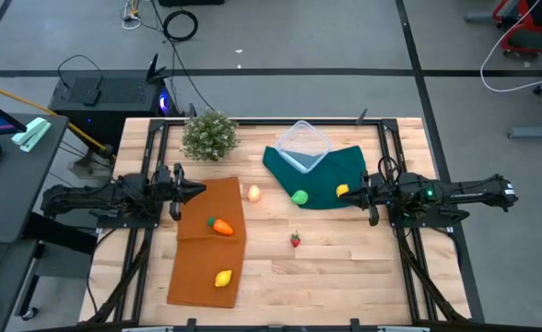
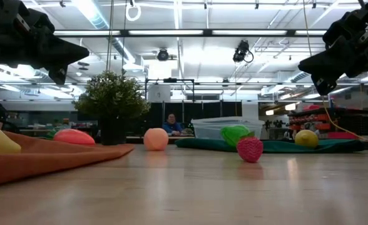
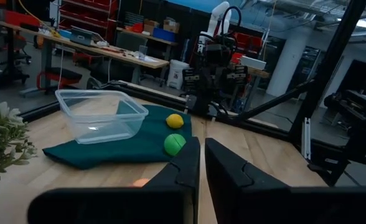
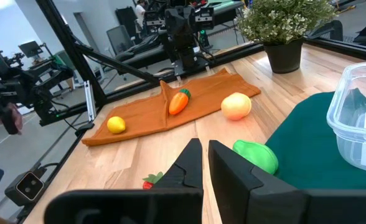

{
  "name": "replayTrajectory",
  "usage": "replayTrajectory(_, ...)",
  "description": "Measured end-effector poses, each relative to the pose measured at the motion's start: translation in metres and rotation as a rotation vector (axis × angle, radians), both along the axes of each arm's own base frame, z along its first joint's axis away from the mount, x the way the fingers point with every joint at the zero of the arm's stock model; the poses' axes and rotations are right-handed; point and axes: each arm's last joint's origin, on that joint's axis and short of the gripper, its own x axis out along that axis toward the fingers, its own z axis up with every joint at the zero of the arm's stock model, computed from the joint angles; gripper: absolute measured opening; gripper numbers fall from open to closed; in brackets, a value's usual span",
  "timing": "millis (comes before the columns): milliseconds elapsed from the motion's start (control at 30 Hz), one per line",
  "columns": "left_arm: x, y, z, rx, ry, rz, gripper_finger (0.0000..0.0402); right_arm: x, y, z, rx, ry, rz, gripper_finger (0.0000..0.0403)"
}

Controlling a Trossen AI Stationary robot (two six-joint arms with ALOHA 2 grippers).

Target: Pick and placing Produce into tupperware

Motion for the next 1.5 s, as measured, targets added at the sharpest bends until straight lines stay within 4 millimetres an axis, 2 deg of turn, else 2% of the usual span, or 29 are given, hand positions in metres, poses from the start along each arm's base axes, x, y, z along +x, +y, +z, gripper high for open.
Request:
replayTrajectory(600,0.0,0.0,0.004,-0.007,-0.039,-0.001,0.0023,0.0,-0.001,0.009,-0.046,-0.097,-0.041,0.0)
replayTrajectory(867,-0.001,0.001,0.007,0.144,-0.048,0.053,0.0028,0.0,-0.003,0.016,-0.068,-0.158,-0.104,0.0)
replayTrajectory(1000,-0.002,0.004,0.011,0.221,-0.058,0.159,0.002,0.0,-0.007,0.016,-0.063,-0.156,-0.236,0.0)
replayTrajectory(1233,-0.006,0.009,0.02,0.277,-0.103,0.367,0.0014,-0.004,-0.015,0.016,0.183,-0.215,-0.55,0.0)
replayTrajectory(1367,-0.011,0.011,0.03,0.234,-0.21,0.468,0.0012,-0.005,-0.016,0.02,0.303,-0.29,-0.591,0.0)
replayTrajectory(1500,-0.019,0.012,0.044,0.187,-0.363,0.517,0.0009,-0.008,-0.018,0.034,0.381,-0.447,-0.595,0.0)
